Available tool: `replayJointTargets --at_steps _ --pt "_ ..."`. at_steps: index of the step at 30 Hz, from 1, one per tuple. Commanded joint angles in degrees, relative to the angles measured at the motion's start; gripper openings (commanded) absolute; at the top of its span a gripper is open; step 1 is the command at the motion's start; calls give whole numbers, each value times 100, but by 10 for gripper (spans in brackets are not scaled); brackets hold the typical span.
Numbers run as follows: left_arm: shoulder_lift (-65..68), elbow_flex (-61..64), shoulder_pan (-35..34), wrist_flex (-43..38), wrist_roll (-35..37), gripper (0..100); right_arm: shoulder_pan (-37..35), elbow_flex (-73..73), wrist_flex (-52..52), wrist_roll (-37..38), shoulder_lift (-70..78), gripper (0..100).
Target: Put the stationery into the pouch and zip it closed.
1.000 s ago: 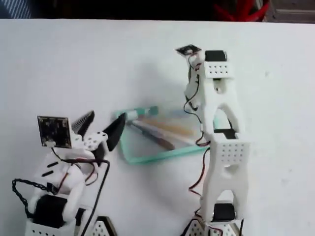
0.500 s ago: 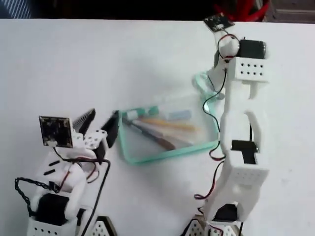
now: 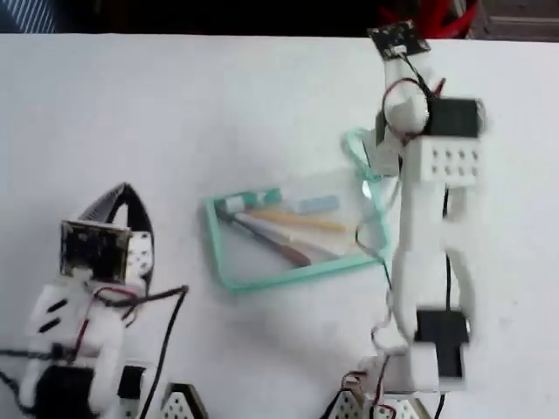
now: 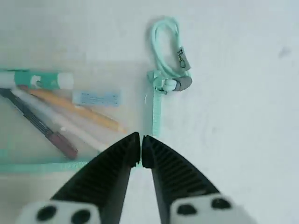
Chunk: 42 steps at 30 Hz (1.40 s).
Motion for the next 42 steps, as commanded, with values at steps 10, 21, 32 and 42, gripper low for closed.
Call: replayJointTargets --at_steps 10,21,32,42 --pt "110 -4009 -22 2585 -185 22 -1314 1037 -66 -1055 -6167 18" --pt "2897 -5266 -22 3851 -149 22 -1358 3015 -734 -1002 -8840 18" --pt "-1402 -1090 -57 1943 -809 23 -971 5266 -1675 -1046 -9947 19" --pt "-1437 2075 -338 -369 -791 21 -884 7868 -2888 -1011 -10044 21"
